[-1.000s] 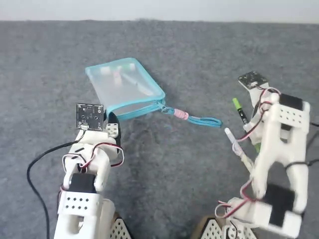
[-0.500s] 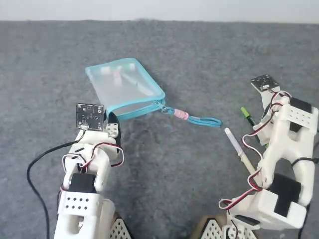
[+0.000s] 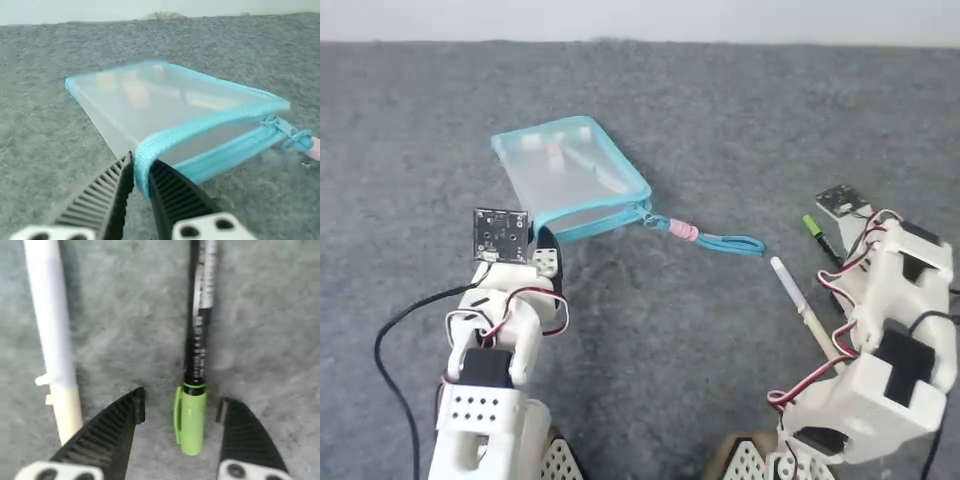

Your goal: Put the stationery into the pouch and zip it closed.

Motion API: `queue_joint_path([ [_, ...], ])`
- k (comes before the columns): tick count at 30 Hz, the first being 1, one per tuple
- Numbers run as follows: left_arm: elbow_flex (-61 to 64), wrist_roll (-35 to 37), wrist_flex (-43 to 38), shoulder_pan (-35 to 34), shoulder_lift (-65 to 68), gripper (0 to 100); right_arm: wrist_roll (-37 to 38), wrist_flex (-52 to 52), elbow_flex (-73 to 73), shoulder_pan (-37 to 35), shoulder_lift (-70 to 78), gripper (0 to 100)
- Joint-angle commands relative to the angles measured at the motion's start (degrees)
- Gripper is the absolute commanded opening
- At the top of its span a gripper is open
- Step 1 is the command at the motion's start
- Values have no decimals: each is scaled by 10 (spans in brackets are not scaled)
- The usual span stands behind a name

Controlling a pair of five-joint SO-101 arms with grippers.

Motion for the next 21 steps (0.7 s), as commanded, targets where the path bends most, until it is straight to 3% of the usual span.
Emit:
queue_joint_path([
  [1, -7, -5, -7, 5, -10, 12, 9, -7, -4, 8, 5, 177],
  [6, -7, -5, -7, 5, -10, 12, 8, -7, -7, 13, 5, 0],
  [12, -7, -5, -7, 6, -10, 12, -12, 18, -13, 12, -15, 7],
  [17, -6, -5, -8, 8, -10, 12, -67, 125, -53, 1, -118, 7],
  [21, -6, -5, -8, 10, -10, 12, -120, 202, -53, -46, -233, 6],
])
